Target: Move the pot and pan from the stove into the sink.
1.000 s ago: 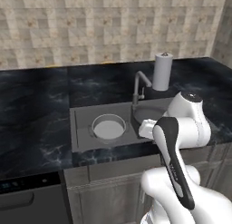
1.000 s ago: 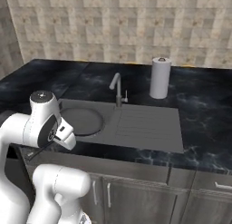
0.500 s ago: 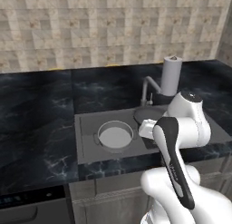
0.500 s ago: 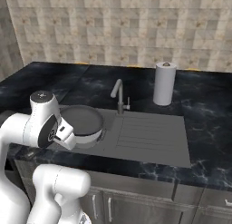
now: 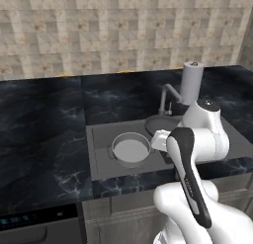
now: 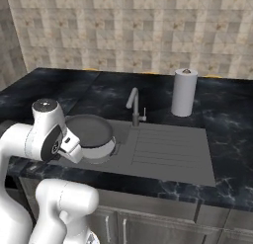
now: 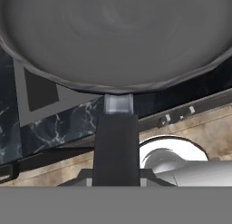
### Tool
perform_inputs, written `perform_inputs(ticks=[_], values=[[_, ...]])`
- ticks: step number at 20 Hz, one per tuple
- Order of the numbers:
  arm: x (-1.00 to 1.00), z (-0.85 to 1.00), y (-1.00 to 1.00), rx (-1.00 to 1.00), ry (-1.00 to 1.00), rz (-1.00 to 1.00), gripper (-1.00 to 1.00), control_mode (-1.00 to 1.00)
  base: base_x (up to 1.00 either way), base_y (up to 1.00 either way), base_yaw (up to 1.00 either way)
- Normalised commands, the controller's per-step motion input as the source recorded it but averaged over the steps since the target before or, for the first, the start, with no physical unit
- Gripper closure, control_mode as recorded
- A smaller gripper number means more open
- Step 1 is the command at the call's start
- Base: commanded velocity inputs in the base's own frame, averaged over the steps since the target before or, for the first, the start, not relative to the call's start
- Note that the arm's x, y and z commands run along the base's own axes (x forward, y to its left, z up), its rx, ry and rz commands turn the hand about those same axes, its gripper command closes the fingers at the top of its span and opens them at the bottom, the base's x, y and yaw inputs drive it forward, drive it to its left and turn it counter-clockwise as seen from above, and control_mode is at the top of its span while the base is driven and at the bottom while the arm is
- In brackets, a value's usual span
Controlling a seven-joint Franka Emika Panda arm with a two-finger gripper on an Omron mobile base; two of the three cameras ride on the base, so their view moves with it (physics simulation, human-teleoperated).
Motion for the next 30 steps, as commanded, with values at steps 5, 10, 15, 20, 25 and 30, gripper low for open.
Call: perform_inputs(ticks=[5, 10, 15, 20, 25, 30], values=[[0.47, -0.01, 0.25, 0.00, 0.06, -0.05, 1.00, -1.00, 0.00, 0.00, 0.00], [0.61, -0.05, 0.57, 0.00, 0.09, -0.11, 1.00, -1.00, 0.00, 0.00, 0.00], [0.55, -0.07, 0.44, 0.00, 0.08, -0.10, 1.00, -1.00, 0.00, 0.00, 0.00], [0.18, -0.06, 0.10, 0.00, 0.07, -0.01, 1.00, -1.00, 0.00, 0.00, 0.00], [0.20, -0.19, 0.01, 0.00, 0.05, 0.00, 1.00, -1.00, 0.00, 0.00, 0.00], [0.21, -0.46, 0.00, 0.00, 0.01, 0.00, 1.00, -1.00, 0.00, 0.00, 0.00]])
